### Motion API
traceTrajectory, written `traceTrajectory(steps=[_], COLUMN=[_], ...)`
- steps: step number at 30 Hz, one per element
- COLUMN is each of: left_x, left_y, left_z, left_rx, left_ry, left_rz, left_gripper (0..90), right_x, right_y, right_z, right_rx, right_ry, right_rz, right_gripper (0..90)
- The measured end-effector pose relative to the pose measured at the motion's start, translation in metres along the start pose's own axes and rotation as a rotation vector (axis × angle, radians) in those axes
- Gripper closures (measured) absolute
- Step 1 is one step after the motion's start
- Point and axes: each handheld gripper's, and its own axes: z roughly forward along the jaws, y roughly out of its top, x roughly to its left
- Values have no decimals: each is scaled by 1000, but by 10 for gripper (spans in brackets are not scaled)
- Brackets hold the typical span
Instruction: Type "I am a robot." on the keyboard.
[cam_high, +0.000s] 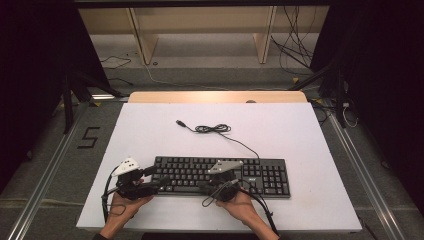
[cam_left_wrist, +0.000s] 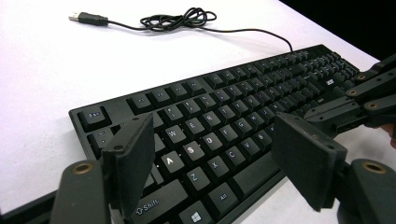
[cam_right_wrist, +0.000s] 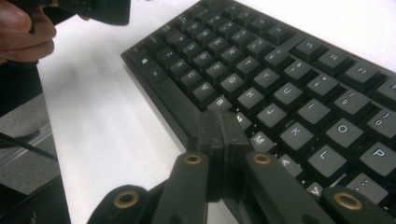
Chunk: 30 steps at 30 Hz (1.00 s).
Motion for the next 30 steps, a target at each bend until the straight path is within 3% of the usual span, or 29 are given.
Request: traceTrajectory(steps=[30], left_x=[0], left_y=[0], left_z=[0], left_rx=[-6], left_ry=[0], left_rz=[6], left_gripper=[288], right_x=[-2], right_y=[-6], right_z=[8], right_rx=[28], right_ry=[-13], right_rz=[-3], right_gripper=[900])
